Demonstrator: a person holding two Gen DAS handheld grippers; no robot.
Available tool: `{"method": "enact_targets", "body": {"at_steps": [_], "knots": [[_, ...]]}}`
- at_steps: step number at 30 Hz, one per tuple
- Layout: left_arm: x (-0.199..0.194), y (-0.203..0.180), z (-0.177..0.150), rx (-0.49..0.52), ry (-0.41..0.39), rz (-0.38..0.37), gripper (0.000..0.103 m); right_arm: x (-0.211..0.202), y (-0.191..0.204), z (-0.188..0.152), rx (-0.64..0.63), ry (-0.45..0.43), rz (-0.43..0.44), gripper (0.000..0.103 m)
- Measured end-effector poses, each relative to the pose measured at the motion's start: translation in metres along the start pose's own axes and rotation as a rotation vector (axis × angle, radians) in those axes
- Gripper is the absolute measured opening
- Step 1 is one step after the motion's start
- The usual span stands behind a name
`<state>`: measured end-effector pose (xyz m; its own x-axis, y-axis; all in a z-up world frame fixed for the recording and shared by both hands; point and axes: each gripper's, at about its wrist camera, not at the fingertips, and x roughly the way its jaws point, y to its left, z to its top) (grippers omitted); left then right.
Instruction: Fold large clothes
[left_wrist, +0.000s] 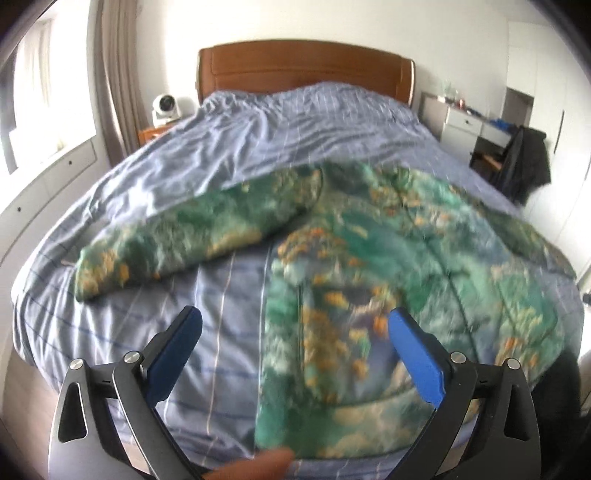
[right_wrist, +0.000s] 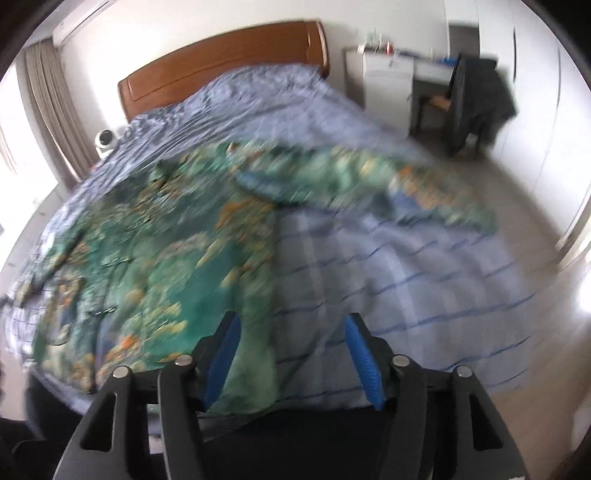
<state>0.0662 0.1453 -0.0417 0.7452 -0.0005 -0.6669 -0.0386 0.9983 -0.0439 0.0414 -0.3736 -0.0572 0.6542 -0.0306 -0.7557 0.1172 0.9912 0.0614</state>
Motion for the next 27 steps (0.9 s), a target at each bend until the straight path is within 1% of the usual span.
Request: {"method": "enact_targets", "body": {"at_steps": [3, 5, 7, 9, 11, 13, 17, 19, 20, 22, 24, 26, 27], "knots": [[-0.006, -0.005, 0.013, -0.017, -0.037, -0.004, 0.103, -0.005, -0.002, 0.012, -0.048, -0.047, -0.118, 0.068], [-0.007, -0.012, 0.017, -0.024, -0.059, -0.015, 0.103, -0.005, -0.007, 0.018, -0.039, -0.055, -0.152, 0.068], [-0.008, -0.021, 0.021, -0.012, -0.081, -0.005, 0.103, -0.006, -0.016, 0.026, -0.004, -0.056, -0.152, 0.068], [-0.009, -0.035, 0.022, 0.035, -0.109, 0.022, 0.103, -0.010, -0.026, 0.033, 0.041, -0.071, -0.134, 0.068], [-0.009, -0.045, 0.022, 0.069, -0.125, 0.038, 0.103, -0.012, -0.036, 0.037, 0.070, -0.083, -0.128, 0.068], [-0.007, -0.053, 0.020, 0.079, -0.132, 0.054, 0.103, -0.013, -0.044, 0.041, 0.087, -0.088, -0.128, 0.068], [0.003, -0.064, 0.018, 0.075, -0.103, 0.060, 0.103, -0.012, -0.061, 0.045, 0.122, -0.101, -0.132, 0.068], [0.009, -0.072, 0.018, 0.080, -0.087, 0.059, 0.103, -0.014, -0.073, 0.049, 0.135, -0.138, -0.120, 0.068], [0.012, -0.076, 0.018, 0.086, -0.080, 0.070, 0.103, -0.014, -0.077, 0.051, 0.136, -0.155, -0.122, 0.068], [0.012, -0.085, 0.016, 0.092, -0.083, 0.095, 0.103, -0.015, -0.095, 0.061, 0.143, -0.204, -0.135, 0.068], [0.011, -0.093, 0.014, 0.079, -0.081, 0.086, 0.103, -0.015, -0.117, 0.070, 0.169, -0.243, -0.154, 0.068], [0.011, -0.098, 0.012, 0.066, -0.075, 0.077, 0.103, -0.010, -0.143, 0.078, 0.215, -0.252, -0.159, 0.068], [0.010, -0.101, 0.011, 0.062, -0.071, 0.075, 0.103, -0.004, -0.162, 0.081, 0.266, -0.243, -0.167, 0.068]]}}
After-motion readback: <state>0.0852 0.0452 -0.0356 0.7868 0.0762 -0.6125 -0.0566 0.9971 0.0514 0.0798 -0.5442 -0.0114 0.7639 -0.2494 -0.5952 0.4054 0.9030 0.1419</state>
